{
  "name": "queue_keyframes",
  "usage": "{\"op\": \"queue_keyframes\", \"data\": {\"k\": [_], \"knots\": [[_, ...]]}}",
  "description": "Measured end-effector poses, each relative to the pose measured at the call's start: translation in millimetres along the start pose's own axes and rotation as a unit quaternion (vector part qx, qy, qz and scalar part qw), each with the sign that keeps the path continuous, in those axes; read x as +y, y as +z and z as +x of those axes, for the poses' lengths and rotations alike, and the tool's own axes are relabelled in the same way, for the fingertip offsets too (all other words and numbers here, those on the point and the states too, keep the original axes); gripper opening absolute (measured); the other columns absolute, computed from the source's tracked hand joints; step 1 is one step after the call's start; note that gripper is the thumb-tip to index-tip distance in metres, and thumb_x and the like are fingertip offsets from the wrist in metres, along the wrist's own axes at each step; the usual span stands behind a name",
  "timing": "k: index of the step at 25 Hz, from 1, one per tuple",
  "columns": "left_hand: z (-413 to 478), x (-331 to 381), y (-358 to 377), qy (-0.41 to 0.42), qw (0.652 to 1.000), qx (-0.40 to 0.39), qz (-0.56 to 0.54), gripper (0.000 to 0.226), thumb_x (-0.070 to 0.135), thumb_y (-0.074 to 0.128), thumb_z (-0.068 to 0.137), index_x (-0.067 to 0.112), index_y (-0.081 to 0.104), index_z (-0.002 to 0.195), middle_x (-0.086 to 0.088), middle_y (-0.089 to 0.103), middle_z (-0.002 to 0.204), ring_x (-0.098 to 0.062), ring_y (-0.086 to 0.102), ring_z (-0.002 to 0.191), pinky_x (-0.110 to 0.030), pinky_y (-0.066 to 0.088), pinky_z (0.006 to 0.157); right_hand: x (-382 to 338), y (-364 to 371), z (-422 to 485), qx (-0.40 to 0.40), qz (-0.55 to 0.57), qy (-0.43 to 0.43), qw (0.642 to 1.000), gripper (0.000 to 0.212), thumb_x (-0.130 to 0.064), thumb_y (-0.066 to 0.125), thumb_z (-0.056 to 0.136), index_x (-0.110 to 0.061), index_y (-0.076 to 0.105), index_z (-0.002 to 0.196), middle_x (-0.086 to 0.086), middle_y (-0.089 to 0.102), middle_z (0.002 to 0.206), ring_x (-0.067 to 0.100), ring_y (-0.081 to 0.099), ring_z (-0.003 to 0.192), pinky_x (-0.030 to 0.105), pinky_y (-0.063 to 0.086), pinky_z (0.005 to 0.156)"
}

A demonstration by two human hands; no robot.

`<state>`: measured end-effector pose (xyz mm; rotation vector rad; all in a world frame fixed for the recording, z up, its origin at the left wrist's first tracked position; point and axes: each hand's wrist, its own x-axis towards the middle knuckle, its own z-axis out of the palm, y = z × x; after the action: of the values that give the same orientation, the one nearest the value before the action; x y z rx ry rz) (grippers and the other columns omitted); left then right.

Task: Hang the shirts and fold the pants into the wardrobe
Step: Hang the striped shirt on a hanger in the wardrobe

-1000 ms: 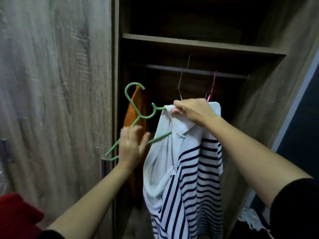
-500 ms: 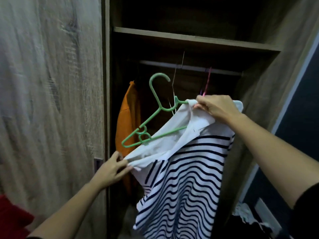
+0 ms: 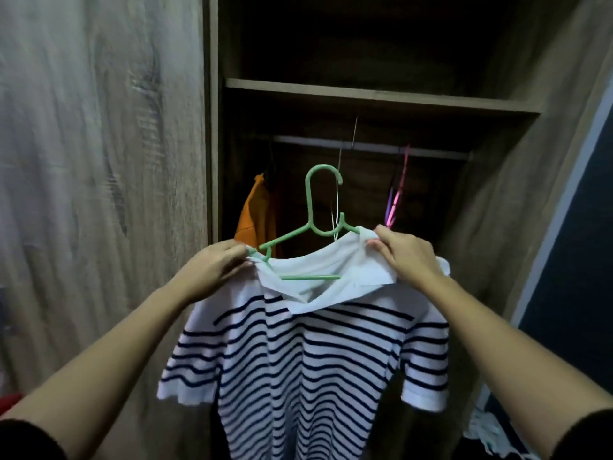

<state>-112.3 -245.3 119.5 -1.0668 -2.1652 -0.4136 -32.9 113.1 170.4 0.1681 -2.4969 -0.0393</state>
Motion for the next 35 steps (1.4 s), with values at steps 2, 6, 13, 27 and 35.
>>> {"op": "queue_keyframes", "data": {"k": [2, 6, 13, 27, 35], "knots": [[14, 22, -6, 0.025, 0.999, 0.016, 0.027, 0.035, 0.042, 0.037, 0.092, 0.014, 0.055, 0.099, -0.007, 0.057, 0.104, -0.023, 0.06, 0.084, -0.031, 0.049, 0.07, -11, 1, 1, -0.006, 0.049, 0.017, 0.999, 0.033, -0.05, 0.031, 0.096, -0.02, 0.045, 0.093, -0.002, 0.057, 0.074, 0.027, 0.06, 0.081, 0.033, 0.032, 0.058], [17, 36, -14, 0.028, 0.994, 0.04, -0.097, 0.037, 0.043, 0.049, 0.088, 0.031, 0.042, 0.122, -0.008, 0.05, 0.125, -0.023, 0.058, 0.106, -0.031, 0.048, 0.086, -11, 4, -5, 0.008, 0.101, 0.037, 0.994, 0.031, -0.053, 0.032, 0.096, -0.025, 0.039, 0.082, -0.009, 0.045, 0.059, 0.024, 0.058, 0.074, 0.033, 0.031, 0.056], [21, 19, -26, -0.122, 0.992, 0.009, -0.008, 0.079, 0.083, 0.014, 0.077, 0.014, 0.053, 0.08, -0.001, 0.056, 0.068, -0.02, 0.053, 0.062, -0.033, 0.037, 0.055, -15, 9, -10, 0.027, 0.113, 0.033, 0.993, 0.033, -0.057, 0.024, 0.093, -0.028, 0.036, 0.082, -0.01, 0.048, 0.063, 0.024, 0.057, 0.073, 0.033, 0.032, 0.057], [49, 58, -32, -0.07, 0.994, -0.005, 0.088, 0.048, 0.059, 0.044, 0.088, 0.021, 0.049, 0.118, -0.004, 0.066, 0.101, -0.029, 0.063, 0.089, -0.034, 0.043, 0.063, -21, 13, -21, 0.028, 0.159, 0.063, 0.985, 0.028, -0.058, 0.024, 0.094, -0.035, 0.034, 0.082, -0.012, 0.045, 0.061, 0.018, 0.047, 0.067, 0.032, 0.031, 0.058], [19, 22, -25, -0.137, 0.989, 0.052, -0.019, 0.041, 0.064, 0.038, 0.081, 0.026, 0.052, 0.084, 0.004, 0.057, 0.065, -0.016, 0.055, 0.06, -0.033, 0.041, 0.053, -13, 15, -25, 0.244, 0.066, -0.029, 0.967, 0.034, -0.049, 0.052, 0.084, -0.028, 0.066, 0.106, -0.008, 0.064, 0.106, 0.014, 0.055, 0.092, 0.032, 0.027, 0.08]]}}
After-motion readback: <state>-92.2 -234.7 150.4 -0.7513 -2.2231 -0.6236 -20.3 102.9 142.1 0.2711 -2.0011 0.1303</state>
